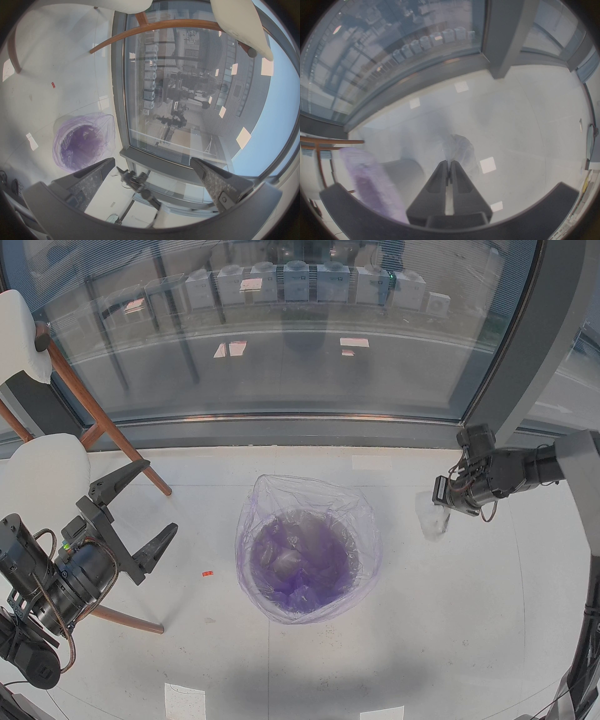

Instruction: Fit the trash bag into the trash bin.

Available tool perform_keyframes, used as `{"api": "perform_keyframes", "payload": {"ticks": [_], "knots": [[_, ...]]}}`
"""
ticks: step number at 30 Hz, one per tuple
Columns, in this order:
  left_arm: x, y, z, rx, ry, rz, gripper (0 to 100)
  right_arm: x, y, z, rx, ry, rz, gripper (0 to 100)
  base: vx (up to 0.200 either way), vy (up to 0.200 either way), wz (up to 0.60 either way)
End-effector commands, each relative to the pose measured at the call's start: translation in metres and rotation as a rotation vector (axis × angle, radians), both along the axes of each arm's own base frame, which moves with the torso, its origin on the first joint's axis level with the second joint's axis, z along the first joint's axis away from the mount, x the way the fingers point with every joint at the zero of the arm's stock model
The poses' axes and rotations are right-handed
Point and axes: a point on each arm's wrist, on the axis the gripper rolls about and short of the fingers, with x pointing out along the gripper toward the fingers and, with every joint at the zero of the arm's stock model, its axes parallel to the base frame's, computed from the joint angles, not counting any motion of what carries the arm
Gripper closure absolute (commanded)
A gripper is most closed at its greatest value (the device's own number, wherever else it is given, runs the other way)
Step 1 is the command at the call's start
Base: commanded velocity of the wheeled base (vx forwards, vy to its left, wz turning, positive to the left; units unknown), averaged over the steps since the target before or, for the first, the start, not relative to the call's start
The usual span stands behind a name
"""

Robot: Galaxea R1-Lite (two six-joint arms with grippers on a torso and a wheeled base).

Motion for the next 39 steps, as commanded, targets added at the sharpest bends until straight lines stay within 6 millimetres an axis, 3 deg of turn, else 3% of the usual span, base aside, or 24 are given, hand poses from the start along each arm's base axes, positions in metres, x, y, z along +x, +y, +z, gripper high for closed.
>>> {"api": "perform_keyframes", "payload": {"ticks": [1,2,4,10,18,24,33,39], "knots": [[-0.002,0.0,0.002,0.016,-0.031,0.001,0,-0.063,0.045,0.093,0.095,-0.181,0.138,100,0.0,0.0,0.0],[-0.002,0.0,0.002,0.016,-0.031,0.001,0,-0.063,0.045,0.093,0.095,-0.181,0.138,100,0.0,0.0,0.0],[-0.008,0.0,0.004,0.008,-0.036,-0.009,0,-0.082,0.069,0.102,0.114,-0.182,0.211,100,0.0,0.0,0.0],[-0.011,-0.001,0.004,-0.002,-0.03,-0.025,0,-0.097,0.108,0.082,0.161,-0.108,0.27,100,0.0,0.0,0.0],[-0.015,0.0,0.007,-0.031,-0.031,-0.027,0,-0.097,0.171,0.021,0.193,0.001,0.335,100,0.0,0.0,0.0],[-0.019,0.001,0.01,-0.041,-0.046,-0.027,0,-0.085,0.185,-0.019,0.153,0.048,0.34,100,0.0,0.0,0.0],[-0.019,0.002,0.011,-0.038,-0.049,-0.025,0,-0.063,0.197,-0.06,0.175,-0.016,0.341,100,0.0,0.0,0.0],[-0.021,0.003,0.007,-0.036,-0.034,-0.024,0,-0.075,0.186,-0.084,0.167,-0.057,0.366,100,0.0,0.0,0.0]]}}
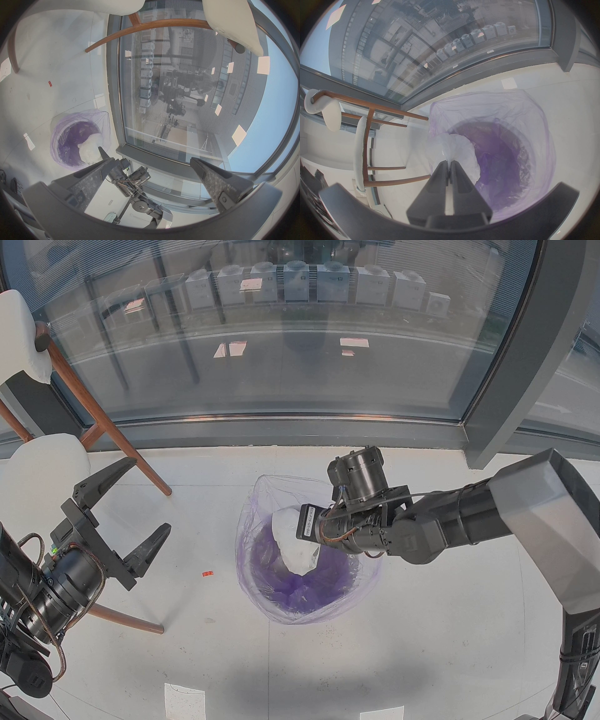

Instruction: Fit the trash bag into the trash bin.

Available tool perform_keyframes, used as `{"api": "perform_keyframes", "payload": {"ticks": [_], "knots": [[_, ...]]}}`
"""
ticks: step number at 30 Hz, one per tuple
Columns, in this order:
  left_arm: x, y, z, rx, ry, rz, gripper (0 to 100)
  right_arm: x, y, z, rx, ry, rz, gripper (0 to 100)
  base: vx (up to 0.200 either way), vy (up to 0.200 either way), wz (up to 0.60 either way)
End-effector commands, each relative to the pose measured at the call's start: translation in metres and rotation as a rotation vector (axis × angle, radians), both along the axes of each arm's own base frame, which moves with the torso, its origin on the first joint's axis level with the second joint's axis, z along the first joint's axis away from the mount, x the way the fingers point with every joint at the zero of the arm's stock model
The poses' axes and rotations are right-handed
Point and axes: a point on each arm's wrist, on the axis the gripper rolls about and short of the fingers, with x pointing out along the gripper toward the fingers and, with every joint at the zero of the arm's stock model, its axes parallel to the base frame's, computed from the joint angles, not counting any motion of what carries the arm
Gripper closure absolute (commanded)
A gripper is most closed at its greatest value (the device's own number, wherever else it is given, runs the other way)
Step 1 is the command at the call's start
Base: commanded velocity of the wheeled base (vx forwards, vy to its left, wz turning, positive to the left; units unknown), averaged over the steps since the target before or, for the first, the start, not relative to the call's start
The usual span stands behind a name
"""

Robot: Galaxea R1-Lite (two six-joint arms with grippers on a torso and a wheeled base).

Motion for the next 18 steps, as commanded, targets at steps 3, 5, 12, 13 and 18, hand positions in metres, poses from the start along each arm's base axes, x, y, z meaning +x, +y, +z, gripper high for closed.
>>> {"api": "perform_keyframes", "payload": {"ticks": [3,5,12,13,18], "knots": [[-0.004,0.001,-0.003,0.0,0.003,-0.001,0,-0.014,-0.014,-0.045,-0.027,-0.046,0.03,100,0.0,0.0,0.0],[-0.004,0.001,-0.003,0.001,0.005,-0.001,0,-0.012,-0.015,-0.048,0.002,-0.097,0.03,100,0.0,0.0,0.0],[-0.003,0.001,-0.003,0.001,0.006,-0.001,0,-0.006,-0.013,-0.082,-0.019,-0.141,0.051,100,0.0,0.0,0.0],[-0.002,0.001,-0.003,0.002,0.008,-0.001,0,-0.006,-0.012,-0.087,-0.027,-0.133,0.052,100,0.0,0.0,0.0],[-0.002,0.0,-0.003,0.001,0.006,-0.001,0,0.0,-0.01,-0.107,-0.057,-0.129,0.059,100,0.0,0.0,0.0]]}}
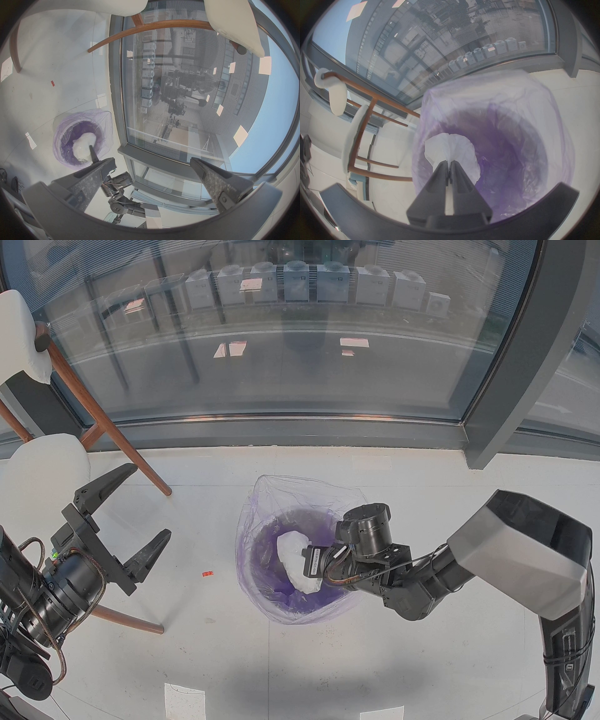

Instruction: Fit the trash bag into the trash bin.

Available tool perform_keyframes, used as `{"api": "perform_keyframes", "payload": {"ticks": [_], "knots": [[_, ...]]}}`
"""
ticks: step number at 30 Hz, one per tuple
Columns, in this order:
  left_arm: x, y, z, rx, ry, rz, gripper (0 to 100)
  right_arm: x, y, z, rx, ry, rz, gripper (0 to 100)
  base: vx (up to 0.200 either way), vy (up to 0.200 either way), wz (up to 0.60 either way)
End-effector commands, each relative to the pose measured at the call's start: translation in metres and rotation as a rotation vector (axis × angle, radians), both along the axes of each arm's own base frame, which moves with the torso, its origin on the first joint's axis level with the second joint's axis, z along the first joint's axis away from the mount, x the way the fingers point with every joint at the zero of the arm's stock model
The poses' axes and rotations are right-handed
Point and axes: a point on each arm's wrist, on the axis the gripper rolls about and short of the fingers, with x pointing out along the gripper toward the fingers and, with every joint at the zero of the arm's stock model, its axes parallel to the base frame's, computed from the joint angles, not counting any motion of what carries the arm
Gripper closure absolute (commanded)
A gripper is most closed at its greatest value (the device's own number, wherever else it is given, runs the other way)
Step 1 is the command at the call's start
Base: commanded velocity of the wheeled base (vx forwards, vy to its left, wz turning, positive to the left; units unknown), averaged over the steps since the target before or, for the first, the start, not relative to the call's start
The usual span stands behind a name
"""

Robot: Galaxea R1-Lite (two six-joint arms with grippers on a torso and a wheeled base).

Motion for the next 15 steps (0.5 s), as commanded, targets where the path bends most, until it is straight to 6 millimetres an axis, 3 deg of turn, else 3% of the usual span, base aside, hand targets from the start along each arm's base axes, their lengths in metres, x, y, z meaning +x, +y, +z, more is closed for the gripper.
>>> {"api": "perform_keyframes", "payload": {"ticks": [1,12,13,15], "knots": [[0.0005,-0.0003,0.0008,-0.004,-0.012,-0.001,0,0.0048,0.0005,-0.0307,-0.05,0.029,0.003,100,0.0,0.0,0.0],[0.0004,0.0,0.0005,-0.004,-0.01,0.001,0,0.0134,0.0001,-0.033,-0.047,0.016,-0.008,100,0.0,0.0,0.0],[0.0006,0.0,0.0008,-0.004,-0.012,0.001,0,0.0129,-0.0002,-0.0322,-0.047,0.015,-0.006,0,0.0,0.0,0.0],[-0.0007,0.0004,0.0028,0.0,-0.027,0.004,0,0.0147,-0.0006,-0.0286,-0.034,0.006,-0.011,0,0.0,0.0,0.0]]}}
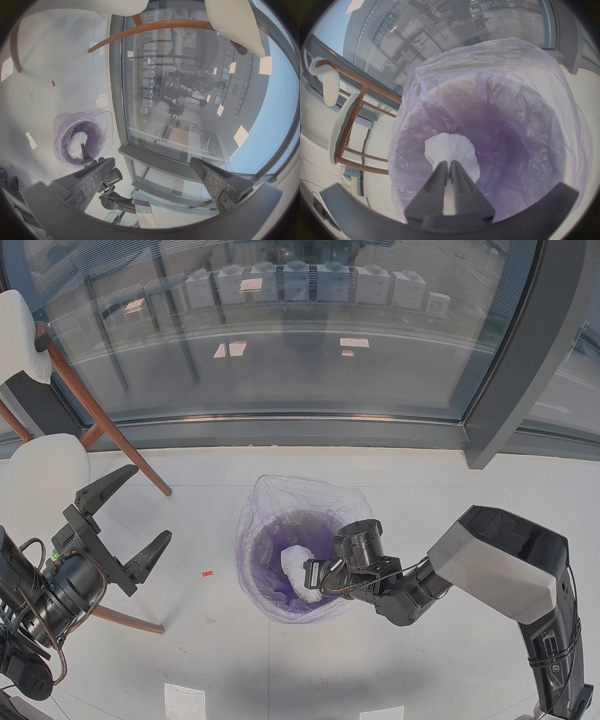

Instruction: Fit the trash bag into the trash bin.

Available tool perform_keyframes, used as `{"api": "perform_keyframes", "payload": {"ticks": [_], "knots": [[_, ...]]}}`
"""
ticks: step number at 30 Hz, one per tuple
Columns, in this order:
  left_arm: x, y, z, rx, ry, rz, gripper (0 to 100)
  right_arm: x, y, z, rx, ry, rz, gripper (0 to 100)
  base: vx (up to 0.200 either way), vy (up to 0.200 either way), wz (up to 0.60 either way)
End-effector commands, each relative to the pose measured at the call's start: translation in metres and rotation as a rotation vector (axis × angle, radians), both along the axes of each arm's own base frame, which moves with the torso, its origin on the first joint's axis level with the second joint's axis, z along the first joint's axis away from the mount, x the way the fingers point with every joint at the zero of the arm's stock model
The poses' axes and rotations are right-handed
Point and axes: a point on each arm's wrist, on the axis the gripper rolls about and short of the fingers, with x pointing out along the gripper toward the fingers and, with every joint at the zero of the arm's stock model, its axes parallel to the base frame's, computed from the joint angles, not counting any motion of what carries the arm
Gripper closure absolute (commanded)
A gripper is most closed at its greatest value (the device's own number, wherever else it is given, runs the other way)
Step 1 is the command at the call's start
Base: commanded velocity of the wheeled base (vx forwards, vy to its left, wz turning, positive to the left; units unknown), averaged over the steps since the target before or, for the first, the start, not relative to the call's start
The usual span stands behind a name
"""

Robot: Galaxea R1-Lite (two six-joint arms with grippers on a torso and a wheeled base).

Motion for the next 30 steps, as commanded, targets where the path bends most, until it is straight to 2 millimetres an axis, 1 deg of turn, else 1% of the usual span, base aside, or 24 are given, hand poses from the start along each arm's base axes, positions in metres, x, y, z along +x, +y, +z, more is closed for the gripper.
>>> {"api": "perform_keyframes", "payload": {"ticks": [1,3,5,6,7,8,9,10,12,13,14,15,16,17,18,19,20,21,22,24,26,27,29,30], "knots": [[-0.001,0.001,0.004,-0.003,-0.029,0.004,0,0.002,-0.001,0.002,0.009,-0.008,-0.006,0,0.0,0.0,0.0],[-0.004,0.002,0.005,-0.003,-0.039,0.007,0,0.004,-0.001,0.009,0.03,-0.034,-0.011,0,0.0,0.0,0.0],[-0.019,0.01,0.019,-0.016,-0.121,0.031,0,0.001,-0.008,0.045,0.075,-0.091,-0.026,0,0.0,0.0,0.0],[-0.023,0.014,0.022,-0.008,-0.148,0.053,0,-0.002,-0.012,0.055,0.083,-0.102,-0.029,0,0.0,0.0,0.0],[-0.03,0.023,0.026,0.021,-0.2,0.099,0,-0.004,-0.022,0.072,0.096,-0.123,-0.044,0,0.0,0.0,0.0],[-0.033,0.026,0.028,0.036,-0.223,0.117,0,-0.005,-0.027,0.079,0.103,-0.131,-0.05,0,0.0,0.0,0.0],[-0.043,0.034,0.034,0.095,-0.298,0.153,0,-0.01,-0.044,0.105,0.125,-0.165,-0.076,0,0.0,0.0,0.0],[-0.048,0.037,0.036,0.129,-0.339,0.167,0,-0.014,-0.053,0.118,0.136,-0.181,-0.088,0,0.0,0.0,0.0],[-0.064,0.046,0.037,0.228,-0.413,0.213,0,-0.027,-0.084,0.154,0.166,-0.237,-0.134,0,0.0,0.0,0.0],[-0.064,0.046,0.037,0.228,-0.413,0.213,0,-0.027,-0.084,0.154,0.166,-0.237,-0.134,0,0.0,0.0,0.0],[-0.082,0.053,0.029,0.337,-0.443,0.26,0,-0.047,-0.121,0.186,0.185,-0.293,-0.191,0,0.0,0.0,0.0],[-0.094,0.055,0.027,0.394,-0.47,0.281,0,-0.063,-0.143,0.202,0.193,-0.324,-0.228,0,0.0,0.0,0.0],[-0.1,0.056,0.028,0.422,-0.487,0.3,0,-0.074,-0.157,0.21,0.199,-0.343,-0.252,0,0.0,0.0,0.0],[-0.11,0.057,0.027,0.466,-0.503,0.326,0,-0.091,-0.176,0.219,0.203,-0.369,-0.285,0,0.0,0.0,0.0],[-0.117,0.057,0.025,0.49,-0.501,0.344,0,-0.103,-0.188,0.224,0.204,-0.383,-0.311,0,0.0,0.0,0.0],[-0.129,0.057,0.018,0.552,-0.479,0.382,0,-0.13,-0.213,0.229,0.196,-0.417,-0.364,0,0.0,0.0,0.0],[-0.135,0.056,0.014,0.585,-0.47,0.399,0,-0.141,-0.222,0.23,0.188,-0.431,-0.385,0,0.0,0.0,0.0],[-0.145,0.055,0.004,0.667,-0.448,0.424,0,-0.141,-0.222,0.23,0.188,-0.431,-0.385,0,0.0,0.0,0.0],[-0.158,0.052,-0.007,0.754,-0.459,0.424,0,-0.185,-0.251,0.222,0.138,-0.474,-0.444,0,0.0,0.0,0.0],[-0.178,0.046,-0.026,0.879,-0.513,0.376,0,-0.216,-0.265,0.212,0.097,-0.503,-0.487,0,0.0,0.0,0.0],[-0.198,0.04,-0.055,1.003,-0.578,0.282,0,-0.245,-0.276,0.198,0.073,-0.523,-0.54,0,0.0,0.0,0.0],[-0.199,0.04,-0.056,1.012,-0.582,0.281,0,-0.247,-0.277,0.197,0.071,-0.526,-0.544,0,0.0,0.0,0.0],[-0.196,0.04,-0.07,1.273,-0.628,0.212,0,-0.278,-0.282,0.172,0.042,-0.526,-0.57,0,0.0,0.0,0.0],[-0.196,0.04,-0.078,1.359,-0.625,0.186,0,-0.291,-0.282,0.159,0.023,-0.527,-0.559,0,0.0,0.0,0.0]]}}
